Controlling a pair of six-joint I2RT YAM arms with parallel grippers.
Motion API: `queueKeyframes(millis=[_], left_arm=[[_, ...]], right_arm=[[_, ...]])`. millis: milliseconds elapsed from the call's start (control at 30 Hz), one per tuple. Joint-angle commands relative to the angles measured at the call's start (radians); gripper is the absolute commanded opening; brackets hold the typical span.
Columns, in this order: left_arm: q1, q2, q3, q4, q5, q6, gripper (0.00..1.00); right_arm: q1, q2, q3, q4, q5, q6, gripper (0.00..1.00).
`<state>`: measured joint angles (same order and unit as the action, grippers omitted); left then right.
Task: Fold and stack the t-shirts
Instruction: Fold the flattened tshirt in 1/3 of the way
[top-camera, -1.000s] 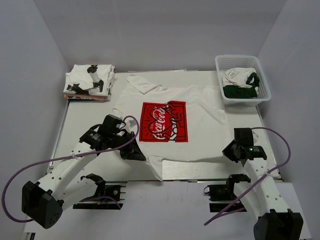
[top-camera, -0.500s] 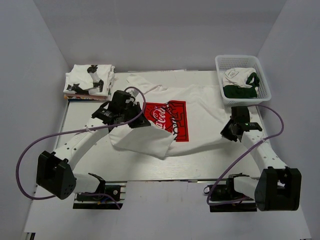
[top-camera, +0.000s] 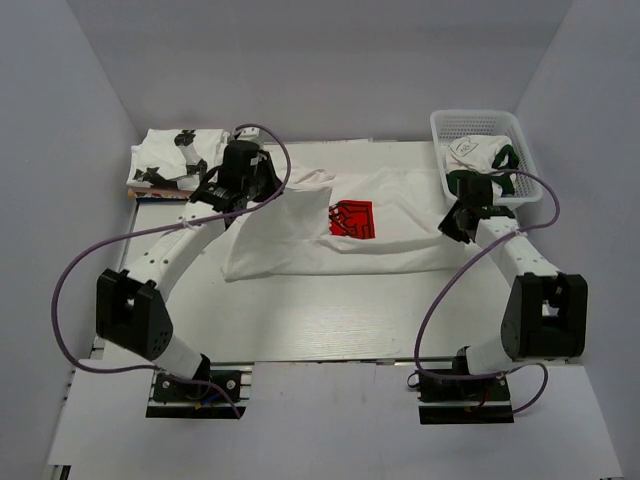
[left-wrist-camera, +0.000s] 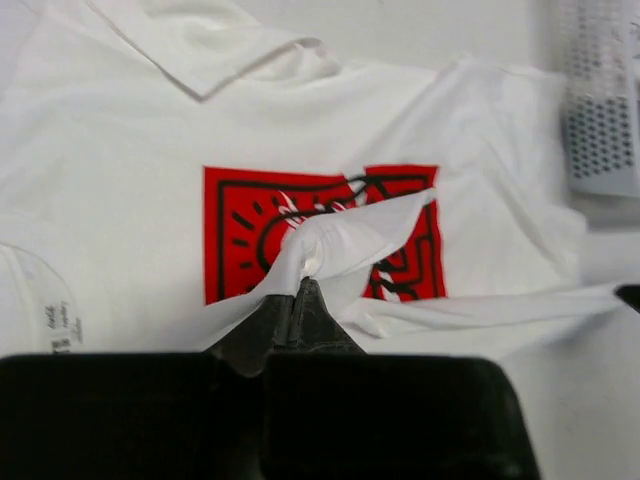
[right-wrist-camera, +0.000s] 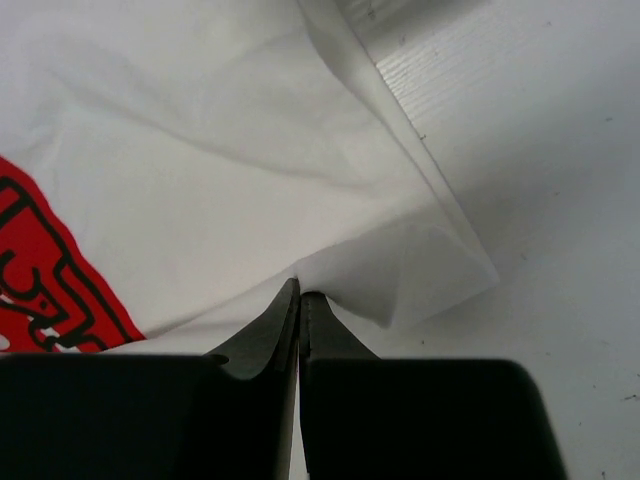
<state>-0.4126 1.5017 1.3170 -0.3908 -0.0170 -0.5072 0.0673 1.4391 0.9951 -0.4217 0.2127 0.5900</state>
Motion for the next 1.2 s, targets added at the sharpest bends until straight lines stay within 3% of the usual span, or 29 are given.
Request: queueKeyframes(millis=[0, 133, 200, 233, 267, 300, 333, 367, 433, 467, 733, 833, 1000, 1167], left_arm=[[0.037, 0.070, 0.053, 0.076, -0.093, 0.093, 0.00], [0.072, 0.222, 0.122, 0.158, -0.123, 0.156, 0.00], [0.084, 0.303, 0.226, 0.149, -0.132, 0.165, 0.03], [0.095, 0.387, 0.272, 0.092, -0.132, 0.165, 0.08], [0.095, 0.426, 0.316, 0.063, -0.118, 0.182, 0.17], [0.095, 0.458, 0.396, 0.034, -0.118, 0.182, 0.51], [0.095, 0.485, 0.425, 0.006, -0.118, 0.182, 0.76], [0.104, 0.505, 0.453, -0.047, -0.118, 0.182, 0.97], [0.104, 0.517, 0.487, -0.089, -0.132, 0.182, 1.00], [0.104, 0.517, 0.473, -0.089, -0.132, 0.171, 1.00], [0.104, 0.244, 0.027, 0.004, -0.023, 0.062, 1.00], [0.104, 0.186, -0.123, 0.038, 0.032, 0.038, 1.00], [0.104, 0.163, -0.280, -0.003, -0.003, -0.043, 1.00], [0.104, 0.117, -0.490, 0.089, 0.034, -0.109, 1.00]], right_arm=[[0.000, 0.096, 0.082, 0.047, 0.074, -0.028, 0.00], [-0.001, 0.234, 0.213, 0.034, 0.114, -0.042, 0.00], [-0.004, 0.268, 0.265, 0.012, 0.111, -0.048, 0.15], [-0.001, 0.305, 0.283, -0.006, 0.108, -0.053, 0.31], [0.002, 0.310, 0.302, -0.020, 0.108, -0.056, 0.40], [0.005, 0.314, 0.303, -0.020, 0.102, -0.064, 0.48], [0.005, 0.302, 0.298, -0.022, 0.081, -0.073, 0.54], [0.003, 0.293, 0.277, -0.012, 0.071, -0.076, 0.68], [0.011, 0.255, 0.248, 0.004, 0.035, -0.088, 0.86], [0.011, 0.226, 0.219, 0.012, 0.021, -0.088, 0.90], [0.045, 0.060, -0.027, 0.138, -0.099, -0.088, 0.90], [0.045, 0.096, -0.038, 0.176, -0.124, -0.110, 0.90], [0.035, 0.178, -0.042, 0.192, -0.119, -0.111, 0.90], [0.029, 0.256, -0.085, 0.204, -0.122, -0.087, 0.90]])
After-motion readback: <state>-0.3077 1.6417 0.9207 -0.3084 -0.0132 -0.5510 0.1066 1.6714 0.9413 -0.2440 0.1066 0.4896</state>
